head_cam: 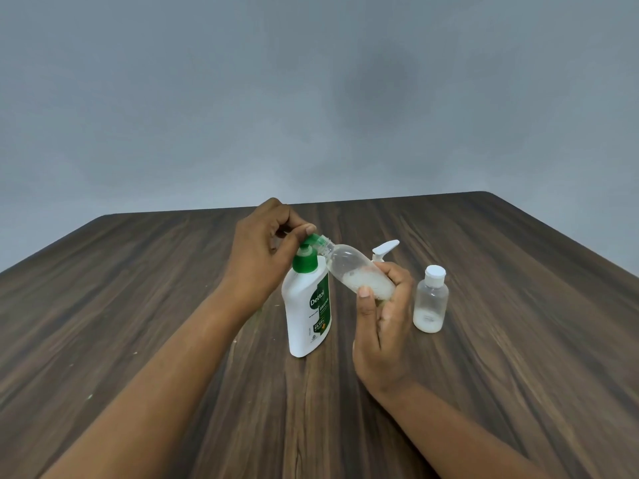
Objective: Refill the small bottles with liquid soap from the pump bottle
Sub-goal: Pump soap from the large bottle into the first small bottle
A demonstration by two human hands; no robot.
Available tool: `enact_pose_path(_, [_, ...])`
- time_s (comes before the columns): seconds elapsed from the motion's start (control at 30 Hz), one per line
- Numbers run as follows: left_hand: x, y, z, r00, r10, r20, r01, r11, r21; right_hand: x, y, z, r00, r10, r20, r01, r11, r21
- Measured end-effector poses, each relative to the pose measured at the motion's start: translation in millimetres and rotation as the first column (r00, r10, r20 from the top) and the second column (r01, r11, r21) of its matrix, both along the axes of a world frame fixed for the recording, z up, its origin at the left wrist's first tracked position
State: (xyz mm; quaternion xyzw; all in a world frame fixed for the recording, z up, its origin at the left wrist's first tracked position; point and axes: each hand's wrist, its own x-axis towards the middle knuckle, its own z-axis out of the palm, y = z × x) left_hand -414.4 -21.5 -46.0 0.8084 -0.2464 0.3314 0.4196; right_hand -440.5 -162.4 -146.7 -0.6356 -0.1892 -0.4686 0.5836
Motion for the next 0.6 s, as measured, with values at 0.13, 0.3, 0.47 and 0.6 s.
enact_pose_path(0.13, [-2, 3, 15, 1.0, 0.024, 0.002, -0.024, 0.994, 0.106, -1, 1, 2, 1.0, 0.001, 0.008, 0.0, 1.0, -0.031])
enact_pose_path(0.3, [-3, 0, 8, 0.998, 0.047, -0.046, -0.044, 0.997, 0.069, 0, 2, 0, 1.0, -0.012, 0.021, 0.012, 1.0, -0.016])
enact_pose_path(0.47, [-4, -3, 1, 0.996, 0.069, -0.058, -0.069, 0.998, 0.009, 1, 1, -2, 1.0, -0.018, 0.007, 0.018, 1.0, 0.008])
enact_pose_path(0.6, [-6, -3, 13, 0.996, 0.08, -0.031, -0.077, 0.993, 0.085, -1, 2, 2, 1.0, -0.015, 0.025, 0.015, 1.0, -0.02])
